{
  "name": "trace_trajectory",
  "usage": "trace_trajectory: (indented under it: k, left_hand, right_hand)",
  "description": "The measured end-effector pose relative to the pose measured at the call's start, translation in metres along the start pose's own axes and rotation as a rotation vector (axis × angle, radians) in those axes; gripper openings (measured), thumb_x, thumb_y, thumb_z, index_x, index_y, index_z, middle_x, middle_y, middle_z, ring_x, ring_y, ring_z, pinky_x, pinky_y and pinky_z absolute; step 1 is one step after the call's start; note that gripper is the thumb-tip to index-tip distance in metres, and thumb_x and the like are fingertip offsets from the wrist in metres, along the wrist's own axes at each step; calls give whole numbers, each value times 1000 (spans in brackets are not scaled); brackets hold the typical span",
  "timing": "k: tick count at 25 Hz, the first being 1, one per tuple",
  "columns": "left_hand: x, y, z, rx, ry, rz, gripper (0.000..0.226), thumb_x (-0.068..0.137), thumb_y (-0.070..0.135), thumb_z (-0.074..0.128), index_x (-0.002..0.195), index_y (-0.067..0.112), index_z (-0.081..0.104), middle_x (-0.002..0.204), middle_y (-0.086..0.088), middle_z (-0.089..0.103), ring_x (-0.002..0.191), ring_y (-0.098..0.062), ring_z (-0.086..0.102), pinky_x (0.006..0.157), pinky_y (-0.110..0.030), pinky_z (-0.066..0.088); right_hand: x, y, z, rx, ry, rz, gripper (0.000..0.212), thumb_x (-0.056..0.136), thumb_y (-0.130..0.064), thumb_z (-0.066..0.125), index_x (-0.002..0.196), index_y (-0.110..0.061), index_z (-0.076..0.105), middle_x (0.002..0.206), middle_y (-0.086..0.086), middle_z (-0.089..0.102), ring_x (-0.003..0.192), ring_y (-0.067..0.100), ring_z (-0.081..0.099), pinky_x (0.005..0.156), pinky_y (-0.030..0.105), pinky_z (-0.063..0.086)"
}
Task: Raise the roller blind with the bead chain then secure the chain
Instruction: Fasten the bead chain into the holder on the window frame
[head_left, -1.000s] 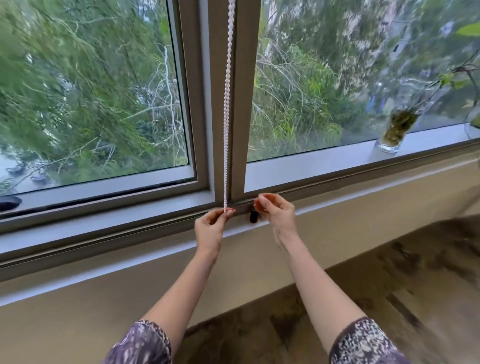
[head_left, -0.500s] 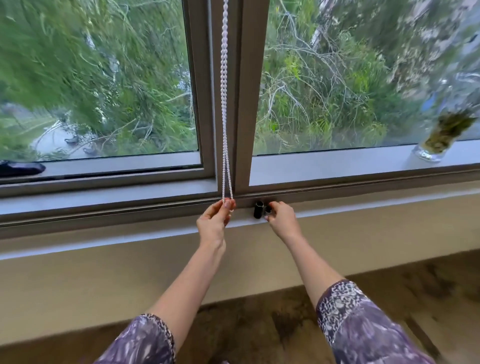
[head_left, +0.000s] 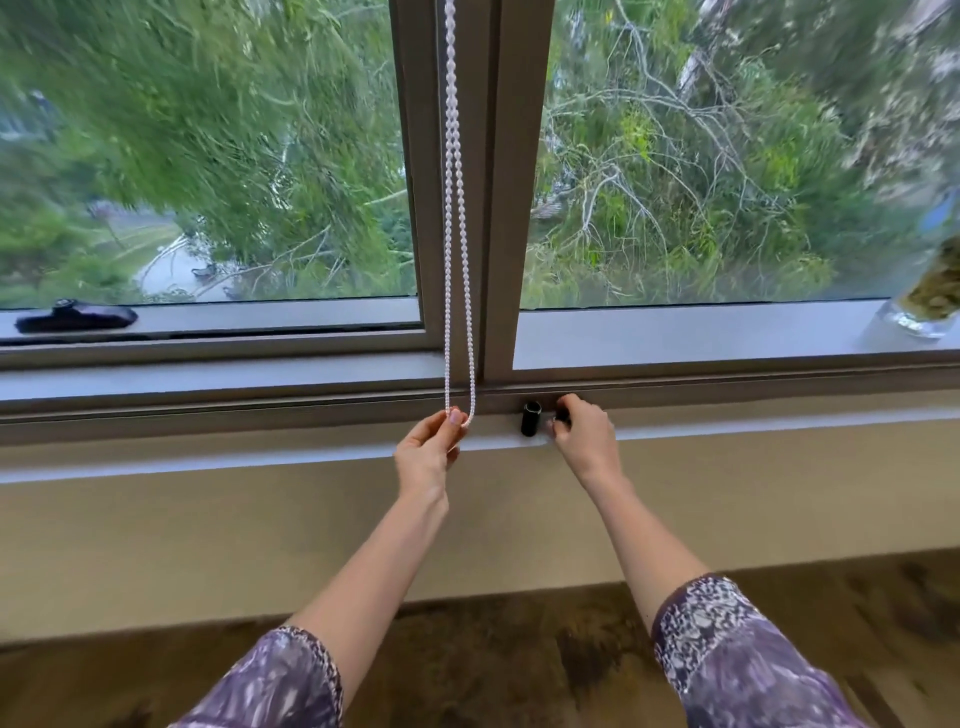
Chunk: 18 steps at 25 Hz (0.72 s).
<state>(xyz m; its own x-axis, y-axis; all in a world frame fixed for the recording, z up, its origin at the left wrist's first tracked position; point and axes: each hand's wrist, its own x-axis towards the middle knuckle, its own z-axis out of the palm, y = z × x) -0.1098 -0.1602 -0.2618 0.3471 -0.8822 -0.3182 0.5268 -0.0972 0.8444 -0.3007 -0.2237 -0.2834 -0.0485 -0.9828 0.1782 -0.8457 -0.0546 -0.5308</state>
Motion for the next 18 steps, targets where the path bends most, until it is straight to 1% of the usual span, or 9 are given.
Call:
trace_trajectory:
  k: [3,5,6,8,10,13,15,17,18]
  left_hand:
    - [2,0,5,48,32,57,12,82,11,72,78,20,66,60,10,70,56,1,64,62,-19,42]
    - [5,0,9,82,61,131,12,82,8,72,76,16,66,65,2,67,55,-3,61,54,-13,45]
    - [8,0,11,99,73,168,11,81,6,72,75,14,66,68,-2,66,53,-4,60,53,-12,46]
    - [13,-2,13,150,88,222,8,80,7,74,77,10,67,68,-4,65,51,-5,59,59,-18,51]
    - [16,-4,13,206,86,259,8,79,10,75,76,11,68,68,-3,67,55,-9,60,67,-29,54]
    - [16,-8,9,291,93,299,14,81,10,70,70,18,67,68,-2,68,63,-17,61,73,-37,54]
    - [12,-8,6,316,72,305,12,84,7,65,74,12,67,68,-3,67,59,-10,60,68,-31,53]
    - [8,-5,0,257,26,288,10,86,2,63,77,7,67,67,-4,66,53,-1,60,58,-22,51]
    - [7,-3,-4,215,-1,275,11,85,0,64,77,6,67,67,-5,66,52,0,60,55,-18,51]
  right_hand:
    - [-12,-4,-19,94,82,-34,14,86,-20,65,98,-11,63,93,5,70,86,25,64,74,33,49]
    - [-24,-18,-32,169,104,-114,15,85,-22,68,96,-12,66,90,2,69,83,20,64,75,35,52]
    - [-31,-29,-36,210,94,-164,17,83,-23,70,96,-12,67,90,1,69,81,18,64,76,36,54]
    - [-44,-56,-40,299,46,-256,19,82,-22,71,98,-12,68,89,2,70,77,16,67,74,37,56]
    - [-52,-82,-38,367,5,-321,18,83,-18,71,99,-11,68,89,4,70,72,16,68,70,37,58]
    - [-55,-113,-31,351,23,-392,19,83,-13,68,102,-8,68,94,7,70,79,17,67,75,34,57]
    - [-53,-124,-28,357,40,-390,23,82,-11,68,105,-7,68,98,8,69,85,17,65,79,31,55]
    - [-53,-130,-23,341,37,-370,26,82,-8,67,108,-7,67,102,9,67,88,19,65,82,32,55]
    - [-53,-131,-21,322,40,-363,27,81,-7,67,108,-7,67,102,10,67,89,21,65,83,33,55]
